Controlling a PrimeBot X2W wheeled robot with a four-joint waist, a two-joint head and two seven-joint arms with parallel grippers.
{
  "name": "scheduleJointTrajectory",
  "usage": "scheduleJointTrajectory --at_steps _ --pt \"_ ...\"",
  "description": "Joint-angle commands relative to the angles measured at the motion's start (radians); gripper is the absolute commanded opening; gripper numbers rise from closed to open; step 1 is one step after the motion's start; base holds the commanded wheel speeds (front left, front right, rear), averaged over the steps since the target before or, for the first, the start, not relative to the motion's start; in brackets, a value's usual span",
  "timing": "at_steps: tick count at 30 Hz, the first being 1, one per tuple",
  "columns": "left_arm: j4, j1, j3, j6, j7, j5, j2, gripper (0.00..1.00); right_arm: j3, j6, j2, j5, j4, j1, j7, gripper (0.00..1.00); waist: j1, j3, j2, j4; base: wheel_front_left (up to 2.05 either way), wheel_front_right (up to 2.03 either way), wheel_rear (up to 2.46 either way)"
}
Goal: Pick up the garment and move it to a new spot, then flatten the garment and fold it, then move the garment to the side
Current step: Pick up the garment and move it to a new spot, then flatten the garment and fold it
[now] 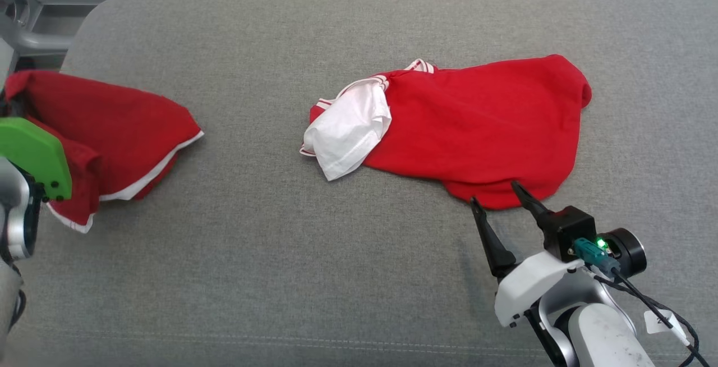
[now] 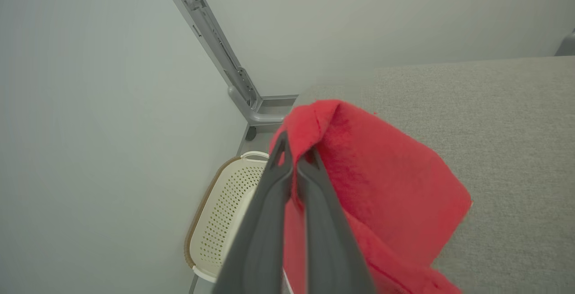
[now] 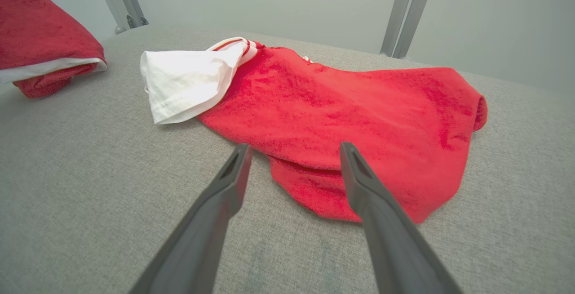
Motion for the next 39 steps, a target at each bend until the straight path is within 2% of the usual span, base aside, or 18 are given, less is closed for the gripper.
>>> scheduleJointTrajectory --at_steps 1,3,4,5,6,13,16,20,24,26,28,33,34,39 --pt "0.042 0.021 -0.010 -0.011 -0.045 0.017 -0.016 0.00 0.012 0.000 -0.003 -0.008 -0.010 -0.006 0.010 1.00 0.0000 0.006 0.0000 0.008 0.00 0.00 0.00" --pt "0.082 0.019 -0.015 -0.013 -0.087 0.022 -0.038 0.00 0.020 0.000 -0.003 -0.014 -0.019 -0.008 0.019 1.00 0.0000 0.013 0.0000 0.003 0.00 0.00 0.00" --pt "0.105 0.019 -0.021 -0.015 -0.098 0.024 -0.045 0.08 0.023 0.000 -0.004 -0.018 -0.024 -0.009 0.025 1.00 0.0000 0.017 0.0000 -0.001 0.00 0.00 0.00" --pt "0.127 0.018 -0.023 -0.015 -0.110 0.025 -0.052 0.67 0.026 0.000 -0.004 -0.021 -0.028 -0.009 0.030 1.00 0.0000 0.021 0.0000 -0.005 0.00 0.00 0.00" --pt "0.152 0.013 -0.017 -0.006 -0.120 0.020 -0.059 1.00 0.029 0.000 -0.003 -0.025 -0.034 -0.009 0.034 1.00 0.0000 0.025 0.0000 -0.008 0.00 0.00 0.00" --pt "0.263 -0.020 -0.020 0.006 -0.118 0.003 -0.099 1.00 0.024 0.000 -0.003 -0.035 -0.056 0.006 0.050 1.00 0.0000 0.041 0.0000 -0.016 0.00 0.00 0.00" --pt "0.295 -0.057 -0.042 -0.028 -0.071 0.005 -0.104 1.00 0.020 0.000 -0.003 -0.029 -0.056 0.008 0.050 1.00 0.0000 0.039 0.0000 -0.008 0.00 0.00 0.00" --pt "0.262 -0.102 -0.072 -0.074 -0.074 0.020 -0.116 1.00 0.022 0.000 -0.003 -0.012 -0.044 0.007 0.040 1.00 0.0000 0.024 0.0000 0.005 0.00 0.00 0.00" --pt "0.215 -0.160 -0.104 -0.101 -0.073 0.041 -0.137 1.00 0.030 0.000 -0.003 0.008 -0.027 0.005 0.030 1.00 0.0000 -0.003 0.0000 0.004 0.00 0.00 0.00" --pt "0.192 -0.182 -0.131 -0.100 -0.065 0.060 -0.163 1.00 0.026 0.000 -0.003 0.016 -0.020 0.005 0.023 1.00 0.0000 -0.019 0.0000 -0.004 0.00 0.00 0.00" --pt "0.176 -0.192 -0.146 -0.091 -0.034 0.053 -0.203 1.00 0.017 0.000 -0.004 0.019 -0.013 0.006 0.017 1.00 0.0000 -0.033 0.0000 -0.017 0.00 0.00 0.00" --pt "0.135 -0.204 -0.201 -0.104 0.034 0.047 -0.279 1.00 -0.013 0.000 -0.003 0.021 -0.009 0.004 0.008 1.00 0.0000 -0.045 0.0000 -0.069 0.00 0.00 0.00" --pt "0.131 -0.196 -0.226 -0.115 0.055 0.050 -0.305 1.00 -0.022 0.000 -0.003 0.024 -0.005 0.007 0.005 1.00 0.0000 -0.044 0.0000 -0.096 0.00 0.00 0.00" --pt "0.140 -0.169 -0.301 -0.155 0.105 0.073 -0.336 1.00 -0.036 0.000 -0.003 0.030 0.004 0.015 -0.004 1.00 0.0000 -0.032 0.0000 -0.168 0.00 0.00 0.00"
